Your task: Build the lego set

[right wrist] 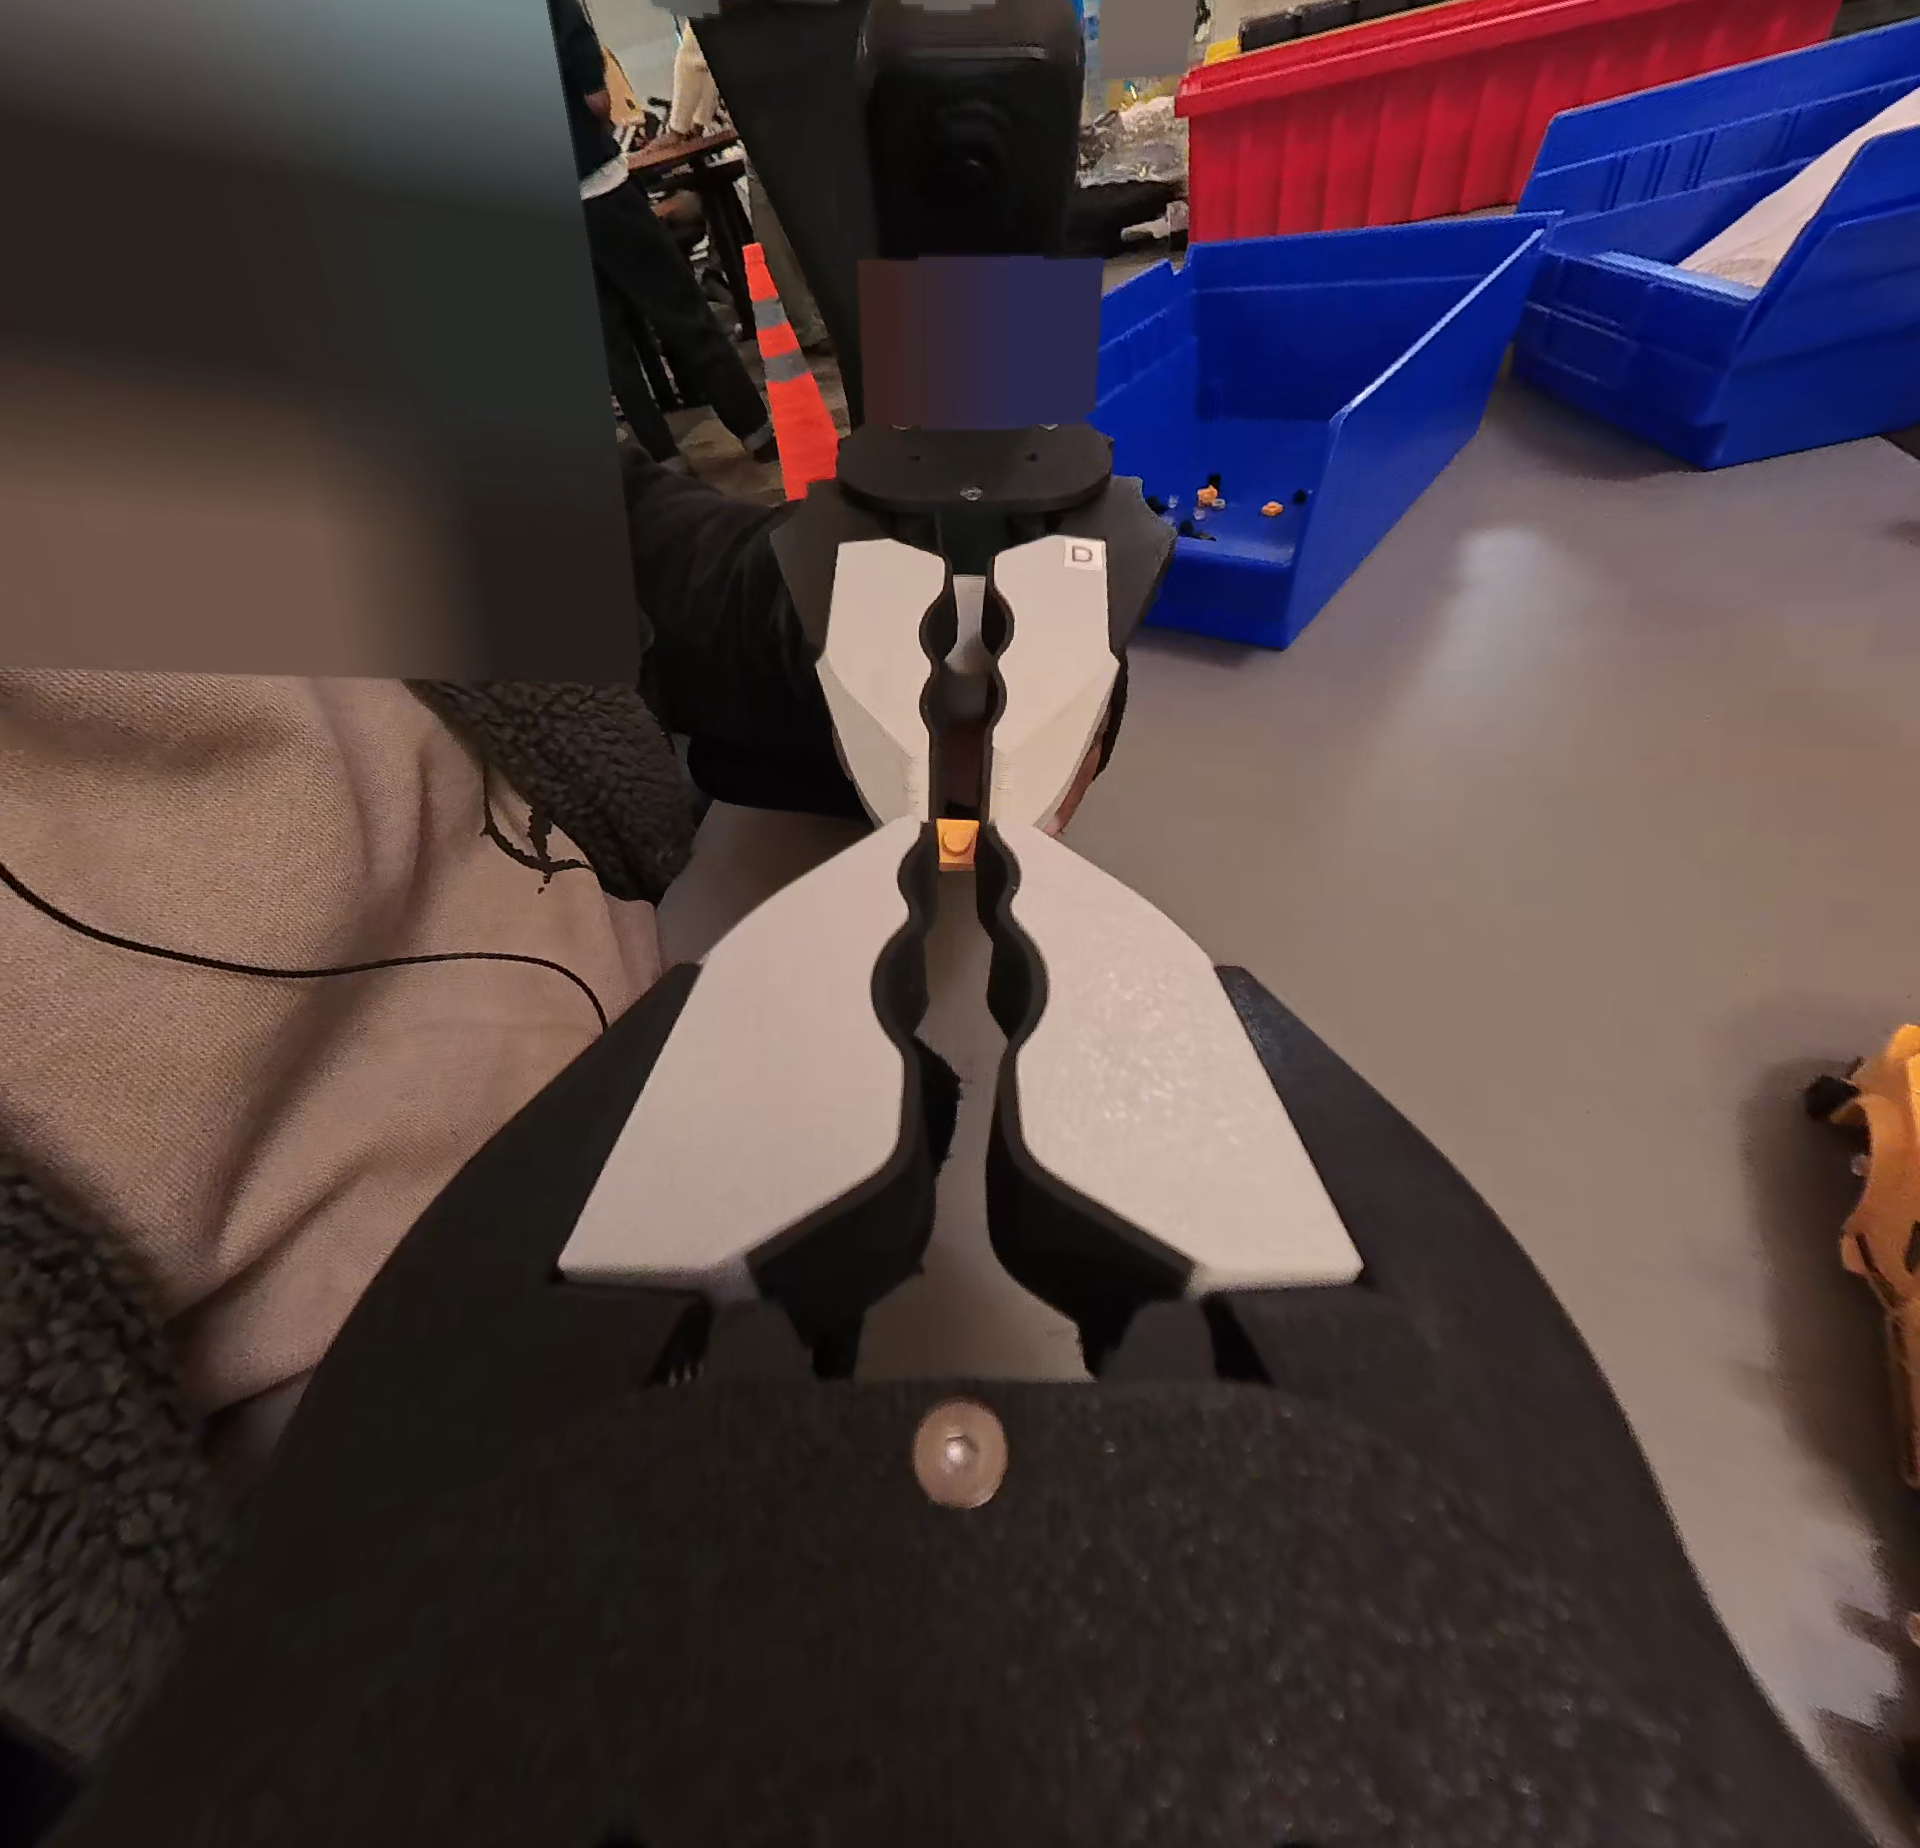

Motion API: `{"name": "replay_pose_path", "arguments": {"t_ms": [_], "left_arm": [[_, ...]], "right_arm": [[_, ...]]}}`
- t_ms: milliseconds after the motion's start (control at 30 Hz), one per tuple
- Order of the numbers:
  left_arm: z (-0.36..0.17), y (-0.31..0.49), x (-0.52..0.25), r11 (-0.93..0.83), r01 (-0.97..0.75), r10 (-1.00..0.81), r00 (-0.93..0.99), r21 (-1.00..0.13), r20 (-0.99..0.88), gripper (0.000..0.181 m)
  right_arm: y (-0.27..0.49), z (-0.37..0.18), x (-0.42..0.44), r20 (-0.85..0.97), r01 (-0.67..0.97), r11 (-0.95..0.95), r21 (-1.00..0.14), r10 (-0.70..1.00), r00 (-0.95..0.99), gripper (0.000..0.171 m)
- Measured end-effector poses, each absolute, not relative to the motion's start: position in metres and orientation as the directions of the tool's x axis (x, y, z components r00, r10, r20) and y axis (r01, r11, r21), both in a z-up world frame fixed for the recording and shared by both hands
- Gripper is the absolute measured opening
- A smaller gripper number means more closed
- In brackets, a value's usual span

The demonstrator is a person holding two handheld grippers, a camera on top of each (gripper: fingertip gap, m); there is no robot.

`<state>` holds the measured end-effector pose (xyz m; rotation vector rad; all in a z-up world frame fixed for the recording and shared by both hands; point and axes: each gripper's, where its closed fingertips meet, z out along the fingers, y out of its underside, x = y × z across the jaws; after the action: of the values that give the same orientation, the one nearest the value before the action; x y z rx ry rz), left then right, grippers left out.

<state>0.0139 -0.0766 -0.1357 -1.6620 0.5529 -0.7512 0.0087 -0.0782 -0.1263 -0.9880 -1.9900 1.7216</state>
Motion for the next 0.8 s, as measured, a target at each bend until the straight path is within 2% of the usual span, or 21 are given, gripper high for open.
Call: {"name": "replay_pose_path", "arguments": {"t_ms": [233,500,800], "left_arm": [[-0.135,-0.079,0.017,-0.206,0.04,-0.725,0.664,-0.978,0.18,0.007],[-0.13,-0.092,0.03,-0.219,0.09,-0.808,0.542,-0.972,0.232,0.007],[-0.13,-0.109,0.047,-0.244,0.07,-0.878,0.407,-0.967,0.251,0.006]], "right_arm": [[-0.081,-0.127,0.012,-0.191,0.292,0.04,-0.955,0.67,-0.717,0.007],[-0.094,-0.121,0.023,-0.179,0.263,0.055,-0.963,0.601,-0.779,0.007],[-0.11,-0.121,0.04,-0.197,0.265,0.075,-0.961,0.485,-0.852,0.007]]}}
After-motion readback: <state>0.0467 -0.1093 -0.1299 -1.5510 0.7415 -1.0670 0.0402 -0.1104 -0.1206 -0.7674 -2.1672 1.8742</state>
